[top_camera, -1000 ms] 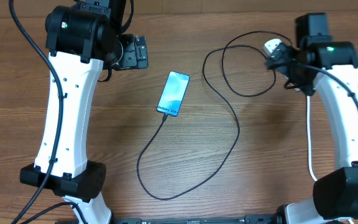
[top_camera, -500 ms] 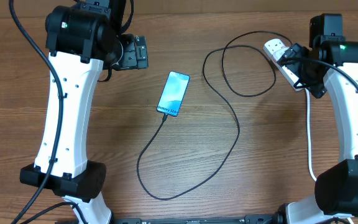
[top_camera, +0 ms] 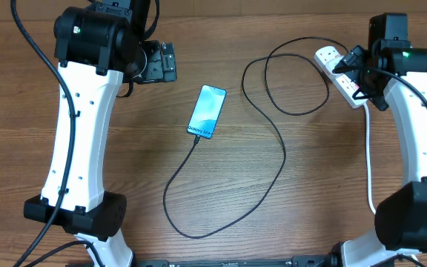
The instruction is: Plug charger to phone and switch on socket
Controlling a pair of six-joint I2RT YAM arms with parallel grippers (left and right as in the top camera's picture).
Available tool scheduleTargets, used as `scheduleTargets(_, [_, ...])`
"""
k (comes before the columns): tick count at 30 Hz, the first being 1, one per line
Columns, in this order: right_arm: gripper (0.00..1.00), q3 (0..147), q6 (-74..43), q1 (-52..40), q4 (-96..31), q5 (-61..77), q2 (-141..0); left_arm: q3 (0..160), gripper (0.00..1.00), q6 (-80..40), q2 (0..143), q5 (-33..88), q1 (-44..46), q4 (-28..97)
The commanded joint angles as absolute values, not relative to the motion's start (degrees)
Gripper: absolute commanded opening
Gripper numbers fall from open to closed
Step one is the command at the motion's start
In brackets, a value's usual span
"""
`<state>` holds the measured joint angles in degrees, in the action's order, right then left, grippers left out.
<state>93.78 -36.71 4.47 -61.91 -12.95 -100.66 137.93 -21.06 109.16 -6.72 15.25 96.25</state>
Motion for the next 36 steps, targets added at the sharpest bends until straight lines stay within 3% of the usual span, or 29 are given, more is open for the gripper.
scheduleTargets(1, [1.00,93.7,-35.5,6.4,-61.6,-14.3,-104.0,137.6,1.00,-21.9,109.3,-7.7,14.9,96.2])
scheduleTargets(14, [1.00,93.7,-32.6,18.8,-63.3,12.4,-106.9,137.6,1.00,-21.9,109.3,-7.7,14.9,96.2])
scheduleTargets(36, [1.00,93.7,-32.5,19.4,-66.5,5.1,-106.9,137.6,1.00,-21.9,109.3,-7.7,14.9,96.2])
